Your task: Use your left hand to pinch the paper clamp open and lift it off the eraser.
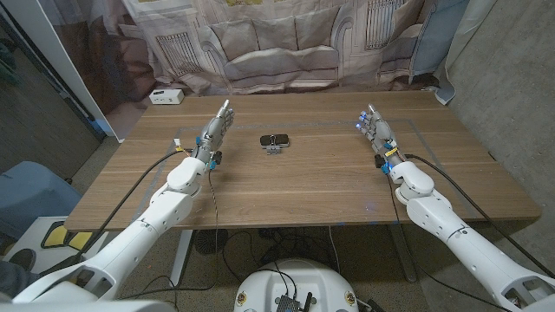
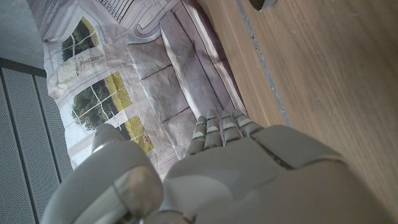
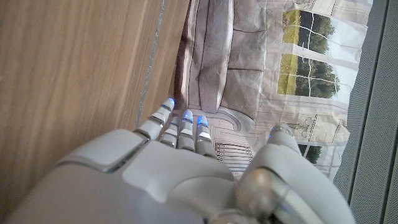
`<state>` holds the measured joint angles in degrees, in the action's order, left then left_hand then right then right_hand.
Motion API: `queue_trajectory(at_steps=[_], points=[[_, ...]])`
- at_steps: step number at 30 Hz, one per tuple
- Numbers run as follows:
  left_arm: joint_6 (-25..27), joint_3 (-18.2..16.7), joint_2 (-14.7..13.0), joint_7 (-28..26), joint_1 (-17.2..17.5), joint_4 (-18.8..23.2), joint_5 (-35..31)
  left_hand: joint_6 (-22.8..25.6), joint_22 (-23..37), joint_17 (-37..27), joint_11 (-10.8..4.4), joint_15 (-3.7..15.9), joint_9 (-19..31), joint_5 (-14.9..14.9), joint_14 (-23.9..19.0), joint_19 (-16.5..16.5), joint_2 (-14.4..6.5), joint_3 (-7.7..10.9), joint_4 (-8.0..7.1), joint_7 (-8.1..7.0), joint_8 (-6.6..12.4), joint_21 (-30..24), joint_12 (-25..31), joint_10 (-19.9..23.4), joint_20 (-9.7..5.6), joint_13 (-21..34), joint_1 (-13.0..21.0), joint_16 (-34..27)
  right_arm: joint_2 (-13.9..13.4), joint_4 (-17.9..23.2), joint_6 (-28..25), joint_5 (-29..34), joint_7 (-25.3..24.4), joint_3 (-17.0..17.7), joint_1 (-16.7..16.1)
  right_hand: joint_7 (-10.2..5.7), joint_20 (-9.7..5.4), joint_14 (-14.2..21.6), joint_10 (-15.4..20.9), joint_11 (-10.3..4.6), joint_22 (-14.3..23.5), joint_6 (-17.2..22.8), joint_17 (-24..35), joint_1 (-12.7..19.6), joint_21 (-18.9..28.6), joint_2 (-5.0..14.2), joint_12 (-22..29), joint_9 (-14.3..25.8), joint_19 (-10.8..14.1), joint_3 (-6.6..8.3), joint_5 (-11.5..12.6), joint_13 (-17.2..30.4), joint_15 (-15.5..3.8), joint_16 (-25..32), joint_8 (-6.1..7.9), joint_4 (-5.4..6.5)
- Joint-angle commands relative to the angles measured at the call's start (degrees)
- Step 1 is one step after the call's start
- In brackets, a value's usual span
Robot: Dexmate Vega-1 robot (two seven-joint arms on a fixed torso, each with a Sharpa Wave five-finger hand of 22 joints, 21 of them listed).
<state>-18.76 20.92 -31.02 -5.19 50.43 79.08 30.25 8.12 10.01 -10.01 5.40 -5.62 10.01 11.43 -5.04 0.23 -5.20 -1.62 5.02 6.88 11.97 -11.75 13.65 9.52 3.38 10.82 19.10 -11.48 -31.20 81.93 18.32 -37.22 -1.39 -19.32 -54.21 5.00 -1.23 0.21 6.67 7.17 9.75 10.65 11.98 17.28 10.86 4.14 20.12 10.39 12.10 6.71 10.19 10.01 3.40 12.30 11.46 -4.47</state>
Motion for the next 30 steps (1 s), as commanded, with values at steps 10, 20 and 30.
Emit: queue_trajectory(at_steps=[10,20,30], points=[[-1.14,3.07,-2.10,-6.69,-2.68,1.15,-13.97,5.00,0.19,-0.06,-2.35,2.21,0.41,-0.46,-3.93,1.77,0.79,2.75,4.71,-1.42,1.38,-0.06,1.17,5.06,-0.03,0.41,8.71,-0.25,-2.14,-2.29,2.61,-4.44,7.13,2.95,-0.35,-0.14,0.29,0.30,1.06,-0.05,0.11,0.66,0.07,0.68,0.36,0.17,-0.42,0.20,0.22,0.63,0.29,0.21,0.21,0.29,0.45,-0.19],[6.26,3.36,-5.06,-9.76,0.05,9.62,-17.85,8.64,0.19,-0.01,-5.13,3.62,0.46,-0.29,-5.60,2.64,2.70,3.33,4.95,-3.66,1.98,-0.01,1.70,8.13,0.01,0.44,12.38,-0.08,-4.46,-4.00,3.52,-6.56,11.80,4.67,-1.19,-0.18,0.41,0.47,1.72,-0.08,0.12,1.45,0.03,0.87,0.32,0.29,-0.62,0.22,0.13,0.74,0.22,0.27,0.15,0.32,0.67,-0.40],[11.27,2.33,-8.15,-11.24,1.94,16.80,-20.53,9.06,0.18,0.00,-5.77,3.46,0.48,-0.16,-5.61,1.97,2.99,3.77,4.98,-3.95,1.78,0.38,1.63,8.72,0.45,0.45,13.97,0.19,-3.60,-1.62,5.25,-6.53,8.10,6.16,-4.18,-0.31,0.51,0.58,1.98,-0.25,0.13,1.71,0.02,0.95,0.28,0.41,-0.90,0.23,0.02,0.81,0.16,0.31,0.09,0.34,0.67,-0.52]])
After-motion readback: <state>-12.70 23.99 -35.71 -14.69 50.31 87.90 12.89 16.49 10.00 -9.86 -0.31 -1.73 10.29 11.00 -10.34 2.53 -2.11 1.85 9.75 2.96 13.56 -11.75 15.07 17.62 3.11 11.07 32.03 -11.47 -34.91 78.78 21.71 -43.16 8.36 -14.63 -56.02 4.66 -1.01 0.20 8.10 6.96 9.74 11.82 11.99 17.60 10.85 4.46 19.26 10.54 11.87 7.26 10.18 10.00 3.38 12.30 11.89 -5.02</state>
